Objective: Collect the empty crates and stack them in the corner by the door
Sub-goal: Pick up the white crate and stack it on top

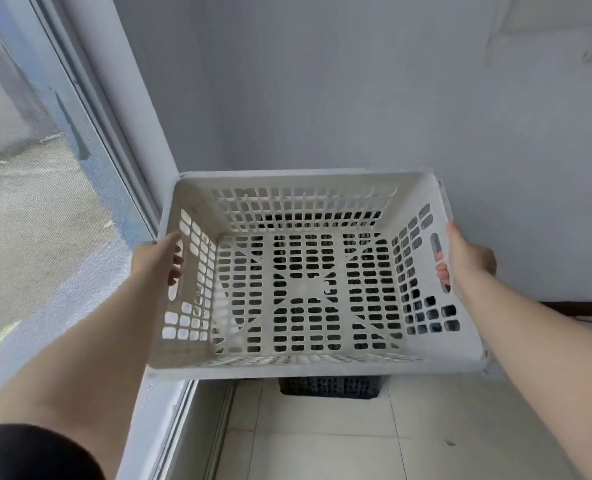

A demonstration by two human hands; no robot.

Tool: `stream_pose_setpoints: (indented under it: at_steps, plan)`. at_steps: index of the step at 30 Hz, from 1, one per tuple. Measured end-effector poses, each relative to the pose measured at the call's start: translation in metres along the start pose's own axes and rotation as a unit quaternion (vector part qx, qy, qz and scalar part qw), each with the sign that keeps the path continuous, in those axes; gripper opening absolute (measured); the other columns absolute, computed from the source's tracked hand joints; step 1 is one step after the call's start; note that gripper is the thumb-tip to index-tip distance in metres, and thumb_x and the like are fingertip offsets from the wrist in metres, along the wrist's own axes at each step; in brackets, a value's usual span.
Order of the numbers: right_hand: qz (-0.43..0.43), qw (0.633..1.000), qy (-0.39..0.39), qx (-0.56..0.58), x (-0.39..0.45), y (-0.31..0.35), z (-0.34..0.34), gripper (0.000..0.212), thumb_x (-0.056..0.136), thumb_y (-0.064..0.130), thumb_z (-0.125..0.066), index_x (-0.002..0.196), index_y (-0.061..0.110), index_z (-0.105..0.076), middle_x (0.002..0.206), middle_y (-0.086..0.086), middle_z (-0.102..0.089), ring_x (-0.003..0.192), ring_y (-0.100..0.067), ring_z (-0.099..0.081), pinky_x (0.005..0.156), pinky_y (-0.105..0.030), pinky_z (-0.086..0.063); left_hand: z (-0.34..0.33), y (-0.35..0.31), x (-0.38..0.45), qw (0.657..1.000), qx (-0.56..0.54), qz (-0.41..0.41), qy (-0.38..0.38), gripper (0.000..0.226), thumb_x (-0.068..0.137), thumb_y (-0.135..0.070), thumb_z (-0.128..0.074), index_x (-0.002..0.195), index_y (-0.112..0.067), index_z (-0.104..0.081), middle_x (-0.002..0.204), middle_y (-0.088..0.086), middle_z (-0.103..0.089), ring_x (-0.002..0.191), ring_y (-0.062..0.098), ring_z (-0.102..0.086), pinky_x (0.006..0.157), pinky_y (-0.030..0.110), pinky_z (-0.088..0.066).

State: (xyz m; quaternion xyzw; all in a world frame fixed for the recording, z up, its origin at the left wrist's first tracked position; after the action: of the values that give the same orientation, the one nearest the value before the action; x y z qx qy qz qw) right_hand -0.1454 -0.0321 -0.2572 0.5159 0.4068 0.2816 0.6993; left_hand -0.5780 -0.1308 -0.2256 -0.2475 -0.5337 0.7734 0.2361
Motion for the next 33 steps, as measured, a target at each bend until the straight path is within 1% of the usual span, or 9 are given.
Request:
stream_pose_setpoints:
  at_steps: [5, 10, 13, 19, 23, 25, 28, 31, 33]
  plan:
    - [0.018, 1.0, -0.015, -0.015, 0.028, 0.031, -0.047, 0.061, 0.082, 0.062, -0.059, 0.066, 0.004, -0.06, 0.061, -0.011, -0.061, 0.045, -0.021, -0.052, 0.054, -0.032, -0.05, -0.025, -0.037, 0.066, 1.0, 0.003, -0.012, 0.016, 0.031, 0.087, -0.034, -0.061, 0.074, -0.007, -0.055, 0.063, 0.007, -0.054, 0.043, 0.02, -0.043, 0.044, 0.025, -0.033]
    - [0.026, 0.999, -0.033, -0.027, 0.056, 0.057, -0.081, 0.062, 0.081, 0.066, -0.058, 0.065, 0.007, -0.053, 0.058, -0.011, -0.06, 0.047, -0.023, -0.054, 0.077, -0.041, -0.057, -0.05, -0.064, 0.114, 0.999, 0.017, -0.03, 0.026, 0.029, 0.085, -0.034, -0.059, 0.075, -0.007, -0.057, 0.065, 0.007, -0.057, 0.044, 0.022, -0.045, 0.048, 0.026, -0.037]
    - [0.036, 0.998, -0.038, -0.047, 0.074, 0.069, -0.101, 0.063, 0.081, 0.067, -0.056, 0.065, 0.007, -0.053, 0.057, -0.011, -0.061, 0.048, -0.024, -0.057, 0.082, -0.044, -0.058, -0.066, -0.071, 0.137, 0.999, 0.011, -0.033, 0.03, 0.027, 0.086, -0.032, -0.058, 0.078, -0.006, -0.057, 0.065, 0.008, -0.056, 0.045, 0.022, -0.044, 0.048, 0.026, -0.036]
    - [0.043, 0.996, -0.025, -0.077, 0.117, 0.101, -0.135, 0.061, 0.082, 0.063, -0.056, 0.064, 0.005, -0.055, 0.056, -0.011, -0.06, 0.045, -0.024, -0.054, 0.079, -0.041, -0.057, -0.103, -0.09, 0.176, 0.999, 0.015, -0.015, 0.027, 0.03, 0.086, -0.032, -0.06, 0.072, -0.007, -0.054, 0.063, 0.008, -0.053, 0.044, 0.021, -0.042, 0.047, 0.025, -0.033]
    - [0.038, 0.995, -0.003, -0.094, 0.15, 0.119, -0.153, 0.057, 0.084, 0.058, -0.056, 0.066, 0.004, -0.051, 0.058, -0.012, -0.058, 0.048, -0.026, -0.054, 0.074, -0.04, -0.056, -0.131, -0.1, 0.201, 0.999, 0.035, -0.012, 0.033, 0.037, 0.086, -0.04, -0.063, 0.078, -0.005, -0.058, 0.064, 0.009, -0.055, 0.045, 0.022, -0.044, 0.048, 0.025, -0.036]
    - [0.034, 0.994, 0.007, -0.1, 0.167, 0.124, -0.16, 0.054, 0.086, 0.055, -0.057, 0.067, 0.005, -0.049, 0.062, -0.013, -0.058, 0.049, -0.026, -0.054, 0.067, -0.038, -0.054, -0.146, -0.104, 0.211, 0.998, 0.049, -0.012, 0.038, 0.038, 0.086, -0.041, -0.065, 0.08, -0.004, -0.059, 0.065, 0.01, -0.056, 0.045, 0.022, -0.043, 0.048, 0.026, -0.037]
    - [0.027, 0.993, 0.03, -0.113, 0.19, 0.129, -0.17, 0.05, 0.09, 0.05, -0.055, 0.069, 0.005, -0.047, 0.067, -0.014, -0.058, 0.049, -0.026, -0.052, 0.053, -0.033, -0.047, -0.165, -0.105, 0.225, 0.996, 0.074, -0.018, 0.046, 0.04, 0.084, -0.041, -0.068, 0.086, -0.002, -0.06, 0.069, 0.011, -0.058, 0.044, 0.022, -0.044, 0.047, 0.026, -0.038]
    - [0.018, 0.988, 0.059, -0.139, 0.209, 0.132, -0.181, 0.047, 0.092, 0.048, -0.052, 0.074, 0.005, -0.048, 0.069, -0.014, -0.057, 0.051, -0.026, -0.052, 0.054, -0.033, -0.046, -0.179, -0.103, 0.237, 0.993, 0.104, -0.017, 0.054, 0.042, 0.084, -0.043, -0.069, 0.083, -0.002, -0.061, 0.074, 0.012, -0.06, 0.043, 0.022, -0.046, 0.047, 0.027, -0.04]
    - [0.011, 0.985, 0.07, -0.159, 0.222, 0.133, -0.189, 0.045, 0.093, 0.048, -0.05, 0.081, 0.005, -0.048, 0.07, -0.014, -0.057, 0.053, -0.026, -0.052, 0.056, -0.034, -0.046, -0.189, -0.103, 0.247, 0.99, 0.125, -0.024, 0.06, 0.037, 0.084, -0.042, -0.068, 0.079, -0.006, -0.059, 0.074, 0.012, -0.059, 0.043, 0.023, -0.047, 0.047, 0.028, -0.04]
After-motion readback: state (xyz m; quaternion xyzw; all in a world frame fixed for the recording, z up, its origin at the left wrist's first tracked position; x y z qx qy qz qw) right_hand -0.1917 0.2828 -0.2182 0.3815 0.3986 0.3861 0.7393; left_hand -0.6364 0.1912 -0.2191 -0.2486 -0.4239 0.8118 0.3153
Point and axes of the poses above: each hand's wrist, its own x-axis towards the middle knuckle, its own z-axis out of the back of the hand, y = z × x, the point moved 1 cm from there along x, towards the middle knuckle
